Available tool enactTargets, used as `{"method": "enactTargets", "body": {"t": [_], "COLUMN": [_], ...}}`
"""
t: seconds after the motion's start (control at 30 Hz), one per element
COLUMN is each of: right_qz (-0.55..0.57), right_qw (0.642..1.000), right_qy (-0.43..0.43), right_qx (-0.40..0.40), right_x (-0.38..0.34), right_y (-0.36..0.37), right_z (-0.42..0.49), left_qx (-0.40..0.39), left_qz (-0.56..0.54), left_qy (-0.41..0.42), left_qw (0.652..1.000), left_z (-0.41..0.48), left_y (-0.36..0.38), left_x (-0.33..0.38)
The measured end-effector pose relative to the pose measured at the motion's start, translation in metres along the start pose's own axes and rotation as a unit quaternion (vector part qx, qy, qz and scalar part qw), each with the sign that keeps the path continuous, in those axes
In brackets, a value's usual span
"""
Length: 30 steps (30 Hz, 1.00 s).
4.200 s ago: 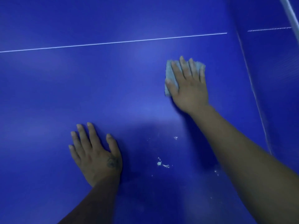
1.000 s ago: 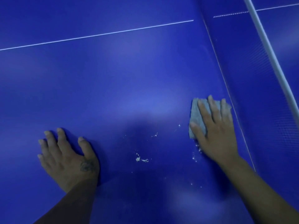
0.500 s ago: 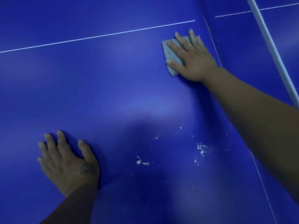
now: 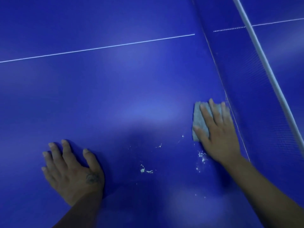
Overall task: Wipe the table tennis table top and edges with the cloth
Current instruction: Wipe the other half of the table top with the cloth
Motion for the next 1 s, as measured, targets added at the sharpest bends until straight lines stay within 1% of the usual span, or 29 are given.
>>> {"method": "enactTargets", "body": {"t": [0.1, 0.2, 0.3, 0.37, 0.43, 0.5, 0.57, 0.63, 0.7, 0.8, 1.0], "right_qz": [0.000, -0.031, -0.052, -0.051, -0.055, -0.045, -0.027, -0.007, 0.002, -0.014, -0.007], "right_qw": [1.000, 0.999, 0.997, 0.995, 0.988, 0.981, 0.980, 0.985, 0.991, 0.996, 0.997], "right_qy": [0.010, -0.016, -0.038, -0.075, -0.133, -0.165, -0.157, -0.122, -0.092, -0.083, -0.071], "right_qx": [-0.022, -0.042, -0.039, -0.041, -0.062, -0.093, -0.119, -0.124, -0.099, -0.032, 0.000], "right_x": [-0.019, -0.018, -0.001, 0.004, -0.001, -0.005, 0.000, 0.015, 0.032, 0.046, 0.037], "right_y": [0.008, 0.007, 0.001, -0.001, 0.000, -0.002, -0.007, -0.010, -0.011, -0.011, -0.008], "right_z": [-0.046, -0.033, 0.039, 0.102, 0.163, 0.216, 0.251, 0.263, 0.252, 0.204, 0.053], "left_qx": [-0.008, -0.013, -0.021, -0.023, -0.022, -0.020, -0.019, -0.017, -0.017, -0.018, -0.014], "left_qz": [0.002, 0.000, 0.004, 0.004, 0.004, 0.004, 0.006, 0.006, 0.007, 0.009, 0.007], "left_qy": [-0.002, -0.002, -0.010, -0.009, -0.005, -0.003, -0.004, -0.002, -0.005, -0.008, -0.009], "left_qw": [1.000, 1.000, 1.000, 1.000, 1.000, 1.000, 1.000, 1.000, 1.000, 1.000, 1.000], "left_z": [0.001, 0.002, 0.002, 0.002, 0.001, 0.002, 0.002, 0.001, 0.001, 0.001, 0.000], "left_y": [0.000, 0.001, 0.002, 0.002, 0.001, 0.002, 0.002, 0.002, 0.002, 0.002, 0.002], "left_x": [0.000, 0.000, 0.000, 0.000, 0.001, 0.001, 0.000, 0.001, 0.000, -0.001, -0.001]}}
Point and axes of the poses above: each hand's wrist, its own z-axis towards the middle knuckle, its own y-axis out of the palm, x = y × z, the point moved 6 cm from there along z, towards the middle knuckle, and after that the axes turned 13 degrees about -y, right-handed, at the moved point
